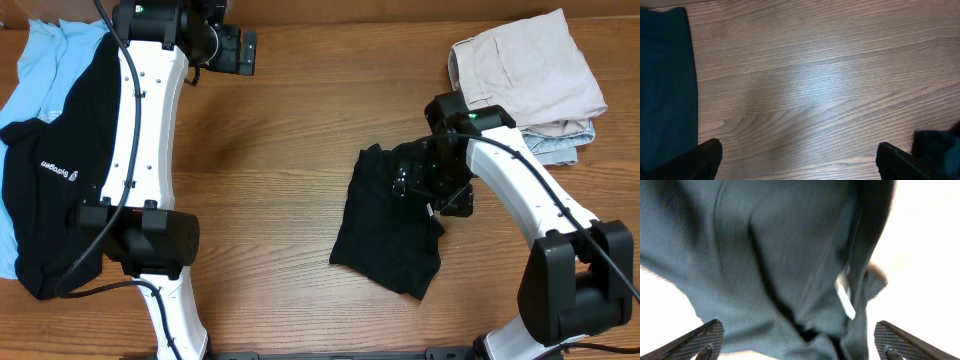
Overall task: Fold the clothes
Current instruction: 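Grasp the folded black shirt with the right gripper and lift it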
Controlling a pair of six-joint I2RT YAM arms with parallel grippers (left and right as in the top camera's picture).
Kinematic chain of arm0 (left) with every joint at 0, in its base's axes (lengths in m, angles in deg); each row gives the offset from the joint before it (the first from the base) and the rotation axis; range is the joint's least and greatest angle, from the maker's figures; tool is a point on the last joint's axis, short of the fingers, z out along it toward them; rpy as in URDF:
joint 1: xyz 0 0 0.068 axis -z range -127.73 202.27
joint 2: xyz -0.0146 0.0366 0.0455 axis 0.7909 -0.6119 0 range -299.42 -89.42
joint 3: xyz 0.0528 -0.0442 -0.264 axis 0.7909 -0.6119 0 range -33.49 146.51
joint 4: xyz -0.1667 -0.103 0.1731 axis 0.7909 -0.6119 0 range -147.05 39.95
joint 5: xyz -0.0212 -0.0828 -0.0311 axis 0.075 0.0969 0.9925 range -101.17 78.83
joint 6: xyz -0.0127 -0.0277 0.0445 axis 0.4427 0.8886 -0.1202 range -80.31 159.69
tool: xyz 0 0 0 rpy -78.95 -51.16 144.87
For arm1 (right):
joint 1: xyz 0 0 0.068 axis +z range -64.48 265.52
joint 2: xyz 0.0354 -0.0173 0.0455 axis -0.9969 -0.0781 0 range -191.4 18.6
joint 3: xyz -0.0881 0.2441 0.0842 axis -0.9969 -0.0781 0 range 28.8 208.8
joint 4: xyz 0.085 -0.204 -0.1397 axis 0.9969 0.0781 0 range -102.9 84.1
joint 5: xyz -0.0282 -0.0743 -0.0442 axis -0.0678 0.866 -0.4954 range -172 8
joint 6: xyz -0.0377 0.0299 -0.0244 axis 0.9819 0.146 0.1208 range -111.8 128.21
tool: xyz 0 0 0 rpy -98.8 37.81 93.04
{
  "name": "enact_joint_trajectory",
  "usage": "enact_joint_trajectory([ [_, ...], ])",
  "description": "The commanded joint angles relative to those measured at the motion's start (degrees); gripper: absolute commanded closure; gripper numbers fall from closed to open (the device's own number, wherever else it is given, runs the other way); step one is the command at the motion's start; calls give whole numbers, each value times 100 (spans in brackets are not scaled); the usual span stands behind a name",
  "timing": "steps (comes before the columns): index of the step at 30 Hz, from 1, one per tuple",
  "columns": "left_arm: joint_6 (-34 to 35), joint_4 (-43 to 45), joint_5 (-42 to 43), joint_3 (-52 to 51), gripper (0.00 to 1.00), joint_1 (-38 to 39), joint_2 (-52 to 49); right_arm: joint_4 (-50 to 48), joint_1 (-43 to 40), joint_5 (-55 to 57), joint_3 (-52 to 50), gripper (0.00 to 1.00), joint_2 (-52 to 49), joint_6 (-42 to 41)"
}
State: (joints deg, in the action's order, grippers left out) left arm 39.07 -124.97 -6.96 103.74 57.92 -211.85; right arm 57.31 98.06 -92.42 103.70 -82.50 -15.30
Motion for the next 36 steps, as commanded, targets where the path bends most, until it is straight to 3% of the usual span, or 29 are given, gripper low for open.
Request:
enact_joint_trajectory([
  [1,-116,28,-42,83,0,-2,-17,-402,-247,129,-461,0,74,20],
  [6,-114,37,-37,81,0,-2,-17,-1412,-518,-994,-1147,0,74,745],
  [13,-114,15,-35,81,0,0,-17,-2273,-514,-1672,-1729,0,68,1167],
  [17,-111,22,-33,81,0,0,-17,-2712,-514,-2247,-2120,9,68,1279],
  [18,-114,26,-33,81,0,0,-17,-2789,-514,-2406,-2186,12,68,1338],
  [21,-111,28,-17,83,0,0,-17,-3073,-514,-2800,-2426,35,68,1355],
  [26,-111,24,-15,83,0,0,-17,-3252,-516,-3062,-2500,88,70,1355],
  [28,-111,20,-15,83,0,0,-17,-3386,-516,-3241,-2500,96,70,1355],
  [36,-111,17,-15,83,0,0,-17,-3587,-516,-4146,-1991,96,186,1351],
])
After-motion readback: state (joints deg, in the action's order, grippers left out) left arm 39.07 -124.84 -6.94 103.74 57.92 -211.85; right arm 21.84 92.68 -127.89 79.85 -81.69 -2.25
